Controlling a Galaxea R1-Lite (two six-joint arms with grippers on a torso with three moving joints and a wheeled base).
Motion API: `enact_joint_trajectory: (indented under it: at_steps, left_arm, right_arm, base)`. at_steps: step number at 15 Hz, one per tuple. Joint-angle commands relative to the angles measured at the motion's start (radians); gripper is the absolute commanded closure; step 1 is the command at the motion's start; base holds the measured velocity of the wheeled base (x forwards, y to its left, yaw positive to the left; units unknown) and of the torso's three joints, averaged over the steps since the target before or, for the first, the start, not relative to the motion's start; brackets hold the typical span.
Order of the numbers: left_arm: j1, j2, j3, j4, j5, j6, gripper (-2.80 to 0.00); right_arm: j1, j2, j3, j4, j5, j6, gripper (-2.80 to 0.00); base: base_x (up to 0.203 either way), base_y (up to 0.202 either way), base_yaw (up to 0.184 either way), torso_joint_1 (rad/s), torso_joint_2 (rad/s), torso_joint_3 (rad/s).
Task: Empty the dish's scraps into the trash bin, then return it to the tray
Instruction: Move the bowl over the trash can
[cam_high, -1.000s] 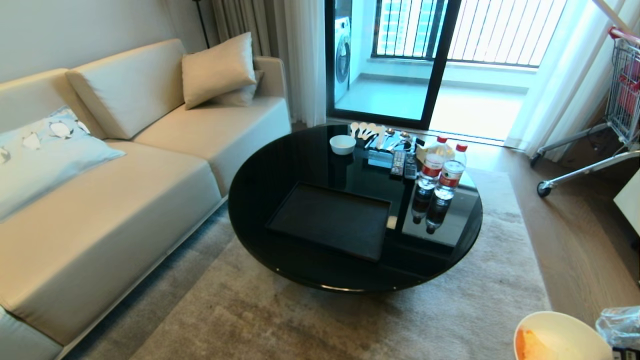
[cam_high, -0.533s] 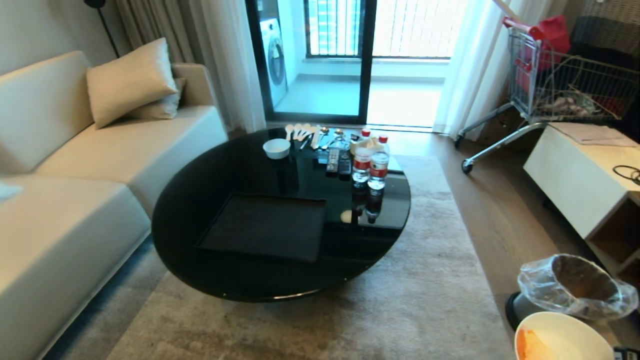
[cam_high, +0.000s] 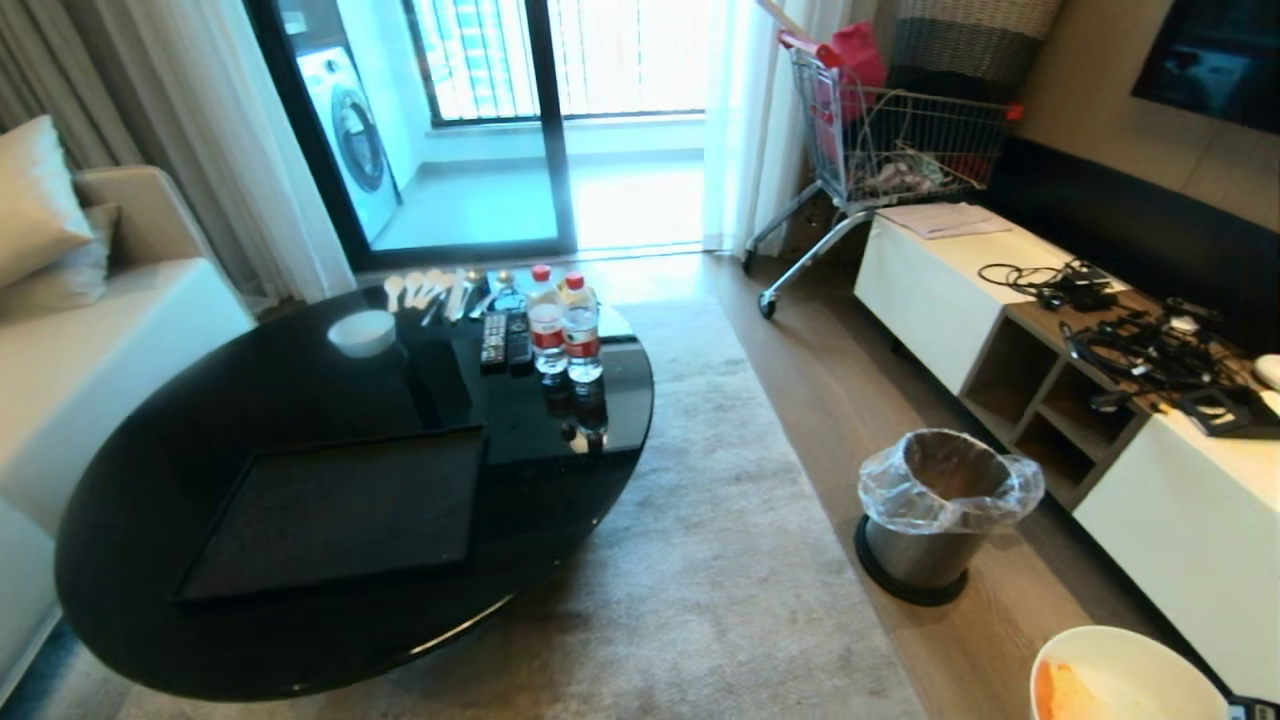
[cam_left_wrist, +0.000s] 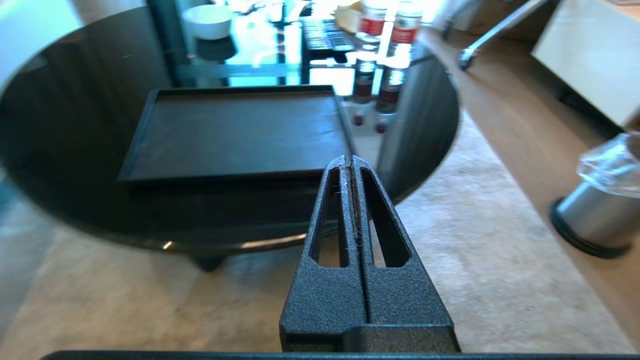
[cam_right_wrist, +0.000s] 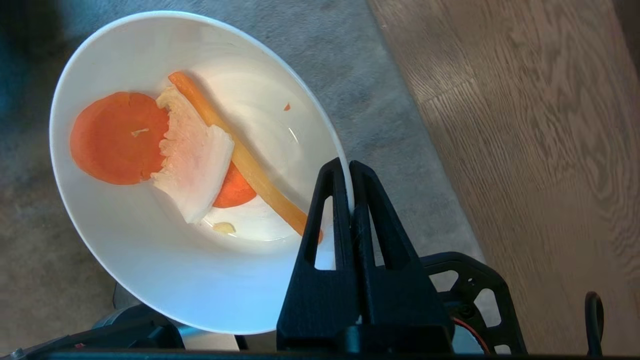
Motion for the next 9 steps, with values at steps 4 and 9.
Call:
enact_joint_trajectory:
  at_steps: [4, 9]
  left_arm:
    - [0.000, 0.000, 0.000, -0.001, 0.001, -0.001, 0.00]
    - [0.000, 0.000, 0.000, -0.001, 0.001, -0.001, 0.00]
  right_arm:
    - [0.001, 0.002, -0.002, 0.004, -0.003, 0.012, 0.00]
    - [-0.001, 0.002, -0.002, 0.002, -0.003, 0.012, 0.00]
  base:
    - [0.002, 0.011, -0.165, -0.001, 0.01, 0.000]
    - [0.001, 0.010, -0.165, 0.002, 0.01, 0.001]
